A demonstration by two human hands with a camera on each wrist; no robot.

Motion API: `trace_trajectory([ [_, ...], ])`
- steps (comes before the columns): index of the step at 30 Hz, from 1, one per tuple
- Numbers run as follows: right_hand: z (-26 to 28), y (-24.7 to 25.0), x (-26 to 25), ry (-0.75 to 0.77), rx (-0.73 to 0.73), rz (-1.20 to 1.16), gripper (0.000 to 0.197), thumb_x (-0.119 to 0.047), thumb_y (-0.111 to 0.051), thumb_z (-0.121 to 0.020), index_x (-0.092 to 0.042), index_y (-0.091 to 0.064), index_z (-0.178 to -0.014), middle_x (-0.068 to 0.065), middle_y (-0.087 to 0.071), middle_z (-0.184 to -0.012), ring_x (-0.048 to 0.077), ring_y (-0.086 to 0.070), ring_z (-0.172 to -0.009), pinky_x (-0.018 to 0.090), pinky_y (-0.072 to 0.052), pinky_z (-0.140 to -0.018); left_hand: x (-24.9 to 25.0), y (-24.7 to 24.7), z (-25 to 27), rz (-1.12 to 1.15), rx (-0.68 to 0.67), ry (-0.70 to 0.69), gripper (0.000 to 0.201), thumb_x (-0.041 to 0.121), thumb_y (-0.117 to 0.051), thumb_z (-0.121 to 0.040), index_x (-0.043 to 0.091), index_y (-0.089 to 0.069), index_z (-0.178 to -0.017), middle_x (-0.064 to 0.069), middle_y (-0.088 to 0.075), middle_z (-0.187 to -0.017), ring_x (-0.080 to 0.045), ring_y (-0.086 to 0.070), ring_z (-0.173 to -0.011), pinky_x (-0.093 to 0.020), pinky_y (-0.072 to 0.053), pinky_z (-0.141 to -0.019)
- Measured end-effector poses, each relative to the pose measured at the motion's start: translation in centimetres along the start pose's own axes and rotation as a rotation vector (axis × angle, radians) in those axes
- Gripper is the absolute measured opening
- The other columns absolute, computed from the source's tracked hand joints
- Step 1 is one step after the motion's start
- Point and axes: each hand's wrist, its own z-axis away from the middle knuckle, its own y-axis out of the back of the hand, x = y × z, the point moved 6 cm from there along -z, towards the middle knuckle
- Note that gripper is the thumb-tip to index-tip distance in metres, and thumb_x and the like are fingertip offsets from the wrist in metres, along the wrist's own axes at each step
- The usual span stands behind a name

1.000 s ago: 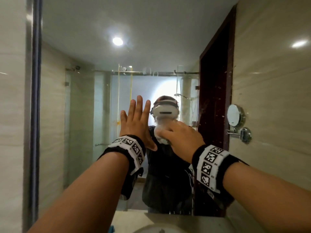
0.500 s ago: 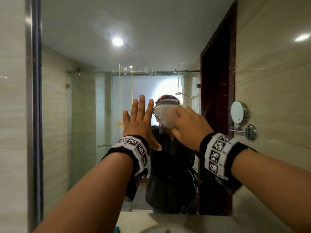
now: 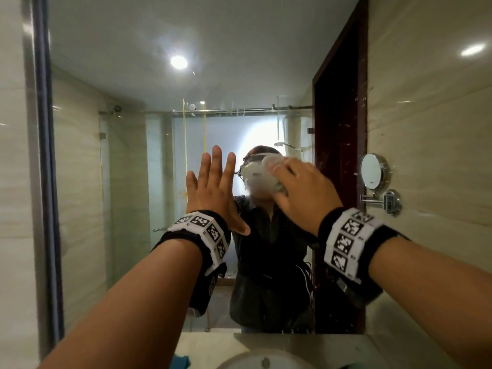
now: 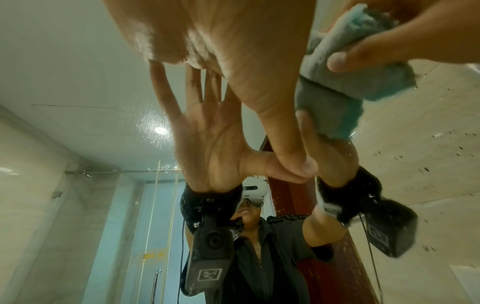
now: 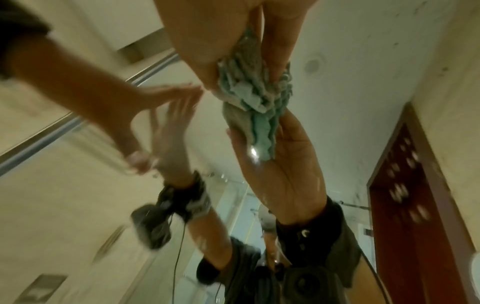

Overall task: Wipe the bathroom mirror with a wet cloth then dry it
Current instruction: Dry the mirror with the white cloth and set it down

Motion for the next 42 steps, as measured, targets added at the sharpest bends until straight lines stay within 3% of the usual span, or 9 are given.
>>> trace_trajectory([
  [6, 3.8, -1.3, -0.4, 0.112, -0.044, -0.023, 0.052, -0.008, -0.074, -0.07, -0.014, -0.061, -0.12, 0.01, -0.062, -0.115, 0.03, -0.061, -0.098, 0.04, -0.057, -0.071, 0.1, 0.2, 0.2, 0.005, 0.004, -0.002, 0.158, 0.067, -0.082, -0.045, 0.027, 0.041, -0.135, -0.002, 0.047, -0.143, -0.026, 0.037, -0.135, -0.05, 0.012, -0.111],
  [14, -0.9, 1.6, 2.9, -0.078, 0.057, 0.003, 0.047, -0.008, -0.057, -0.086, -0.02, -0.049, -0.131, 0.011, -0.055, -0.116, 0.031, -0.053, -0.101, 0.042, -0.05, -0.081, 0.0, 0.1, 0.1, -0.002, 0.004, -0.011, 0.157, 0.067, -0.081, -0.045, 0.027, 0.04, -0.136, -0.002, 0.047, -0.143, -0.025, 0.036, -0.135, -0.049, 0.011, -0.112],
  [17, 3.1, -1.5, 0.4, 0.018, -0.081, -0.067, 0.045, -0.016, -0.061, -0.086, -0.023, -0.049, -0.129, 0.007, -0.054, -0.125, 0.026, -0.053, -0.108, 0.031, -0.046, -0.083, 0.0, 0.2, 0.1, -0.013, 0.01, 0.001, 0.158, 0.069, -0.081, -0.043, 0.027, 0.041, -0.136, -0.002, 0.047, -0.143, -0.025, 0.035, -0.136, -0.05, 0.009, -0.112],
  [20, 7.4, -3.8, -2.1, 0.192, -0.229, -0.073, 0.052, -0.018, -0.077, -0.074, -0.029, -0.054, -0.12, 0.005, -0.061, -0.113, 0.027, -0.06, -0.102, 0.039, -0.053, -0.08, 0.2, 0.3, 0.2, -0.016, 0.01, 0.008, 0.159, 0.072, -0.079, -0.041, 0.026, 0.04, -0.137, -0.003, 0.045, -0.145, -0.026, 0.033, -0.137, -0.051, 0.007, -0.113],
  [23, 6.6, -3.2, -0.7, 0.121, -0.33, -0.08, 0.033, -0.029, -0.058, -0.092, -0.032, -0.056, -0.124, -0.002, -0.056, -0.121, 0.02, -0.053, -0.109, 0.038, -0.046, -0.091, 0.1, 0.4, 0.2, -0.008, 0.015, 0.007, 0.16, 0.07, -0.081, -0.041, 0.026, 0.04, -0.137, -0.003, 0.045, -0.145, -0.026, 0.033, -0.137, -0.051, 0.006, -0.114],
  [31, 0.7, 2.4, 5.9, -0.141, 0.094, -0.102, 0.039, -0.011, -0.055, -0.089, -0.021, -0.055, -0.127, 0.007, -0.058, -0.112, 0.026, -0.054, -0.102, 0.031, -0.042, -0.088, 0.1, 0.4, 0.2, -0.008, 0.032, 0.002, 0.158, 0.067, -0.082, -0.043, 0.027, 0.039, -0.137, -0.002, 0.044, -0.146, -0.025, 0.033, -0.137, -0.048, 0.008, -0.114],
  [36, 5.7, -1.4, 3.4, -0.08, -0.173, -0.135, 0.037, -0.028, -0.045, -0.092, -0.029, -0.051, -0.128, 0.0, -0.053, -0.125, 0.018, -0.049, -0.107, 0.039, -0.048, -0.091, 0.2, 0.4, 0.5, -0.023, 0.007, 0.024, 0.158, 0.068, -0.081, -0.045, 0.026, 0.041, -0.136, -0.002, 0.046, -0.144, -0.025, 0.034, -0.137, -0.049, 0.006, -0.116],
  [40, 11.2, -3.7, 1.1, 0.066, -0.345, 0.015, 0.05, -0.022, -0.081, -0.068, -0.031, -0.065, -0.115, 0.001, -0.063, -0.113, 0.024, -0.062, -0.101, 0.036, -0.054, -0.077, 0.7, 0.9, 1.1, -0.049, -0.018, 0.03, 0.152, 0.067, -0.079, -0.051, 0.023, 0.038, -0.138, -0.006, 0.044, -0.145, -0.028, 0.034, -0.137, -0.051, 0.01, -0.113],
  [42, 12.1, -3.8, 0.5, 0.055, -0.415, -0.012, 0.047, -0.022, -0.068, -0.083, -0.032, -0.056, -0.128, 0.001, -0.054, -0.13, 0.024, -0.051, -0.118, 0.037, -0.044, -0.093, 0.9, 0.3, 2.1, -0.044, -0.001, 0.01, 0.147, 0.069, -0.075, -0.055, 0.024, 0.036, -0.14, -0.007, 0.043, -0.146, -0.03, 0.035, -0.136, -0.052, 0.016, -0.108],
])
